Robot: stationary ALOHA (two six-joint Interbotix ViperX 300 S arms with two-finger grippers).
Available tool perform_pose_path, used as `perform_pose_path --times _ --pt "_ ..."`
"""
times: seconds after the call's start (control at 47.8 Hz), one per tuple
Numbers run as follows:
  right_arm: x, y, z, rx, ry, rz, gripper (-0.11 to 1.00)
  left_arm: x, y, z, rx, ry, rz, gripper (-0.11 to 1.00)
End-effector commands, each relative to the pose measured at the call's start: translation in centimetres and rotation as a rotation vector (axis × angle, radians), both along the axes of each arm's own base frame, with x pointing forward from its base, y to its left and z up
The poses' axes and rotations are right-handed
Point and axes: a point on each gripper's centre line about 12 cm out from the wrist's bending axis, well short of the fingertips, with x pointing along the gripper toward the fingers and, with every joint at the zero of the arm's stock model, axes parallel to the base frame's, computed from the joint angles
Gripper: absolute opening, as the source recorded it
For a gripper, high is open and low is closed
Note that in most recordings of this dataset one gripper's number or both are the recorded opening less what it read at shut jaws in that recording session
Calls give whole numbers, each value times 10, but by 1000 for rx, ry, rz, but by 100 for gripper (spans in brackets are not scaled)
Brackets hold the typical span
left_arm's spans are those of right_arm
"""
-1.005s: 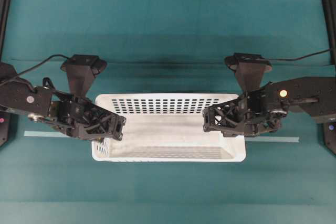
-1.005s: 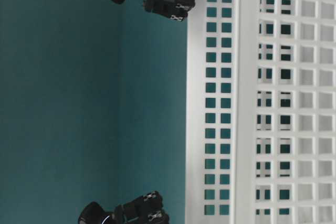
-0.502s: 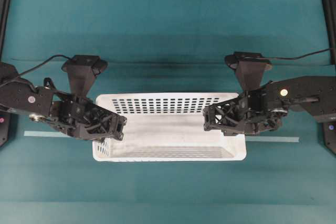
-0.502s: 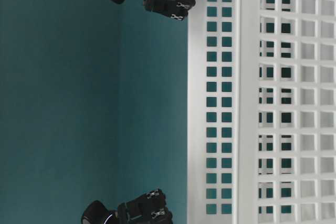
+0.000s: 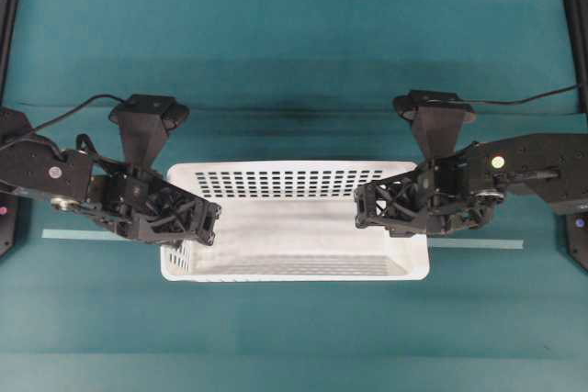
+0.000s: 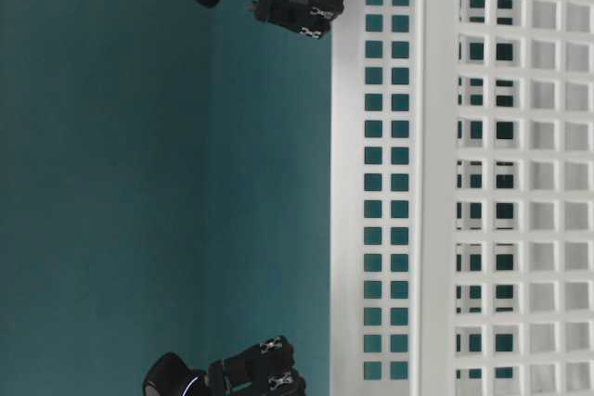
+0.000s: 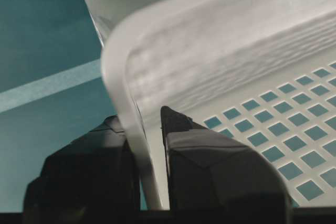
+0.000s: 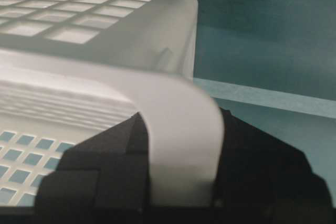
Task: Lift the white basket with both hands.
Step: 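Raise both grippers together, lifting the basket off the table, then open both grippers and release the basket rims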
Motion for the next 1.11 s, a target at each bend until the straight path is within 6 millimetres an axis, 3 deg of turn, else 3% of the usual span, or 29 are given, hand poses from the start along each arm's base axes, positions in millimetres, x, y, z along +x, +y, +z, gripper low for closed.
perform_pose_path --times 0.0,0.335,0.481,0.607,0.837,0.879,1.089 --pt "7 2 -4 -11 -25 25 16 4 4 12 34 -52 -43 4" --pt "5 3 -7 -8 -21 24 16 2 3 10 36 -47 -47 4" --pt "5 3 -7 -8 -22 25 26 1 4 8 36 -44 -45 6" --pt "5 1 -7 -9 -19 22 45 1 6 8 37 -44 -39 27" --pt "4 0 -8 -12 -16 24 85 2 3 9 31 -59 -44 90" --pt "4 0 -7 -14 -16 26 89 2 3 9 31 -61 -44 94" --pt "-2 0 -2 -10 -9 22 94 -2 4 22 29 -92 -39 91"
